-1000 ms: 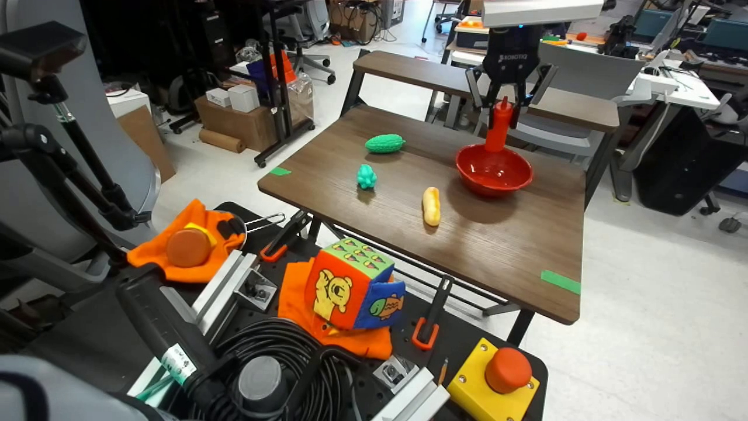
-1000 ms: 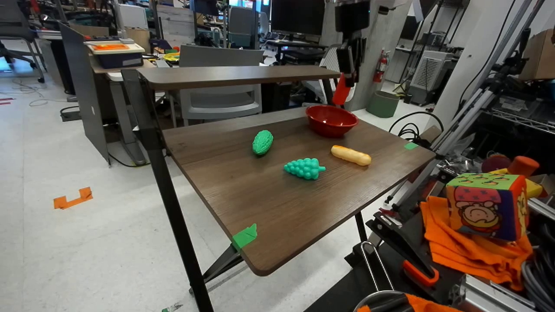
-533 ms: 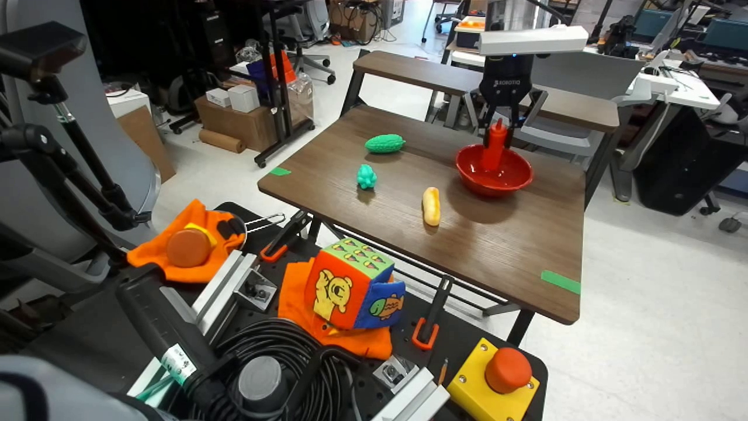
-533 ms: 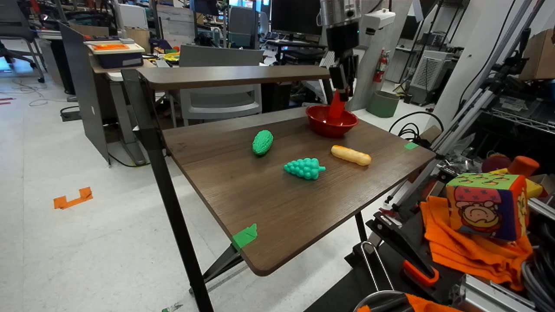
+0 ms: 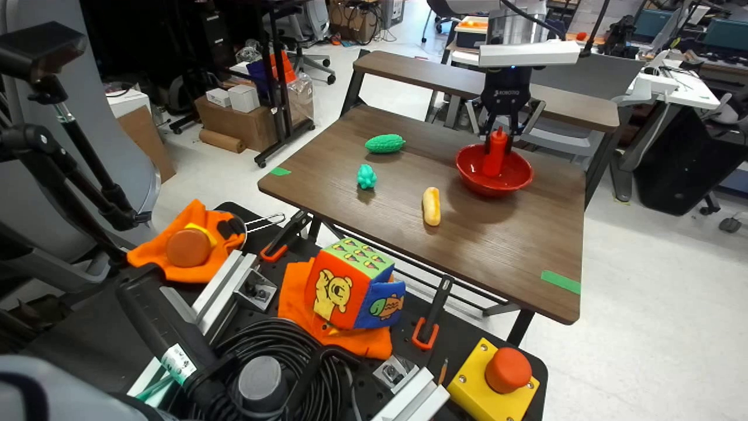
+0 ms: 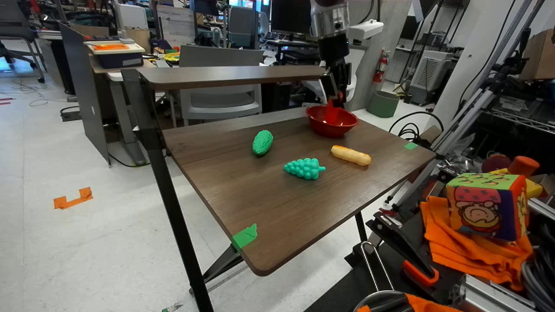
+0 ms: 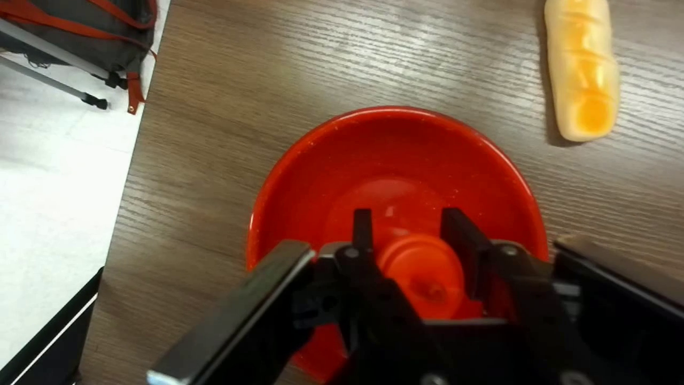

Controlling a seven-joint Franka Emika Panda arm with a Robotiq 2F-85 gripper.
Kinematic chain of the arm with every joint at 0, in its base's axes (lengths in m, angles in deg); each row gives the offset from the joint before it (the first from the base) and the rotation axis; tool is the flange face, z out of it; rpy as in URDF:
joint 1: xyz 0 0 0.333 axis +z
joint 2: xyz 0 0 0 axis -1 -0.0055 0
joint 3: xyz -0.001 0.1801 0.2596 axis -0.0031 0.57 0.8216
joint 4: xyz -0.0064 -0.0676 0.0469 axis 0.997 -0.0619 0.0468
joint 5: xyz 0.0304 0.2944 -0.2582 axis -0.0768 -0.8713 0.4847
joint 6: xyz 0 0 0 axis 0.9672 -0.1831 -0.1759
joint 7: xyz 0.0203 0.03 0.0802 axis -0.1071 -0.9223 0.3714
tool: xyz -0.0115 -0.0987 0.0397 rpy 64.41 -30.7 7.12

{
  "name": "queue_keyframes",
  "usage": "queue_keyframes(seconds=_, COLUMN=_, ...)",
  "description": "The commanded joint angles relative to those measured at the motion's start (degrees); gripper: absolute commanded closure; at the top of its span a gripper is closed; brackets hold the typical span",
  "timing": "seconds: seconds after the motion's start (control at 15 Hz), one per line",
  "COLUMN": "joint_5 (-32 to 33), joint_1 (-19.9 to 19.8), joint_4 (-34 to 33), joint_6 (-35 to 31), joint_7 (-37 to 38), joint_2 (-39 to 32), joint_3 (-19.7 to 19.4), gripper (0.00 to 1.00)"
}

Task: Put the bottle in the bowl

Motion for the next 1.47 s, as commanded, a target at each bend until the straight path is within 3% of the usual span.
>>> queue_keyframes(seconds=0.0, joint_5=-1.8, joint_1=0.4, joint_4=-7.7, joint_6=5.8, joint_7=0.6, joint_2=-5.0, joint_3=-0.2, gripper=0.88)
queue_keyframes(seconds=0.53, joint_5=-2.7, joint_1=0.4, joint_4=-14.5, joint_6=11.0, joint_7=1.1, joint_2=-10.4, joint_3=-0.6, gripper=0.88)
queue_keyframes(seconds=0.6, joint_5=-2.6, joint_1=0.4, joint_4=-14.7, joint_6=11.1, joint_7=0.9, joint_2=-10.5, joint_3=-0.6, gripper=0.58)
queue_keyframes(seconds=0.67, joint_5=-2.4, joint_1=0.3, joint_4=-14.7, joint_6=11.0, joint_7=0.3, joint_2=-10.2, joint_3=-0.6, gripper=0.35)
queue_keyframes(seconds=0.8, joint_5=-2.5, joint_1=0.0, joint_4=-14.1, joint_6=11.6, joint_7=-1.2, joint_2=-9.1, joint_3=-0.2, gripper=0.33)
queue_keyframes(seconds=1.13, joint_5=-3.0, joint_1=-0.7, joint_4=-5.6, joint_6=10.7, joint_7=-3.2, joint_2=2.4, joint_3=0.5, gripper=0.00)
queue_keyframes(seconds=1.2, joint_5=-3.8, joint_1=-0.9, joint_4=-4.6, joint_6=11.8, joint_7=-2.3, joint_2=4.7, joint_3=0.5, gripper=0.00)
queue_keyframes(seconds=1.27, joint_5=-2.5, joint_1=-0.1, joint_4=-10.7, joint_6=10.7, joint_7=-1.8, joint_2=-2.4, joint_3=-0.2, gripper=0.00)
queue_keyframes(seconds=1.4, joint_5=-2.6, joint_1=-0.1, joint_4=-9.7, joint_6=11.0, joint_7=-1.8, joint_2=0.1, joint_3=-0.2, gripper=0.00)
